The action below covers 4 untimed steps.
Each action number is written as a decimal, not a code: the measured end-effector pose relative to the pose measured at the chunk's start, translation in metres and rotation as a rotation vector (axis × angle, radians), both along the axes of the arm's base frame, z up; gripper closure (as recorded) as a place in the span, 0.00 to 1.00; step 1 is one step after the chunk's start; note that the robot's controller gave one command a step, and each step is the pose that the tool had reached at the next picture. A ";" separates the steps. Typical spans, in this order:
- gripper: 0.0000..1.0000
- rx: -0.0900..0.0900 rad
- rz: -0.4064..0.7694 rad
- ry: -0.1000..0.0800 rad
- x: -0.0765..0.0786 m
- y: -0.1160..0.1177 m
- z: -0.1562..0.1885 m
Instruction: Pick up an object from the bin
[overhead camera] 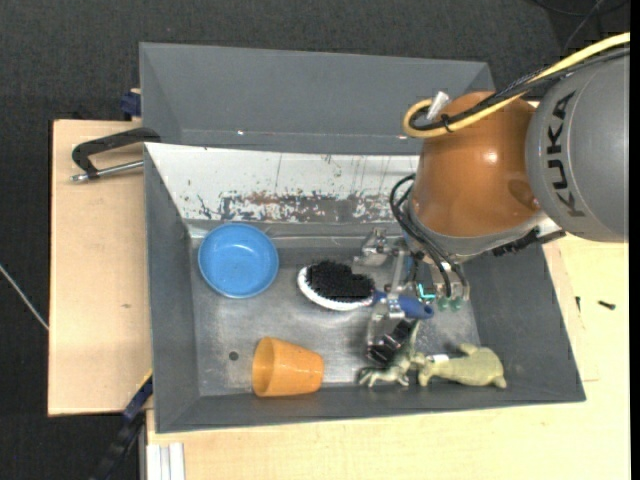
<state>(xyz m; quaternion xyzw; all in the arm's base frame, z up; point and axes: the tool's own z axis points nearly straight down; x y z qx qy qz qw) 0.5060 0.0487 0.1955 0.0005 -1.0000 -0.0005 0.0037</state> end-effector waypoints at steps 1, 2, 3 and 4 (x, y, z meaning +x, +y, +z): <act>0.00 0.002 0.000 -0.016 0.060 0.003 -0.125; 0.00 0.002 -0.110 -0.015 0.064 0.033 -0.093; 0.00 0.000 -0.361 -0.012 0.085 0.019 -0.079; 0.00 0.001 -0.544 -0.009 0.088 0.030 -0.122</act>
Offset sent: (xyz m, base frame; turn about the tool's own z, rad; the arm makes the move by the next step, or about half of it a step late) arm 0.0558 0.0018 -0.1255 -0.0002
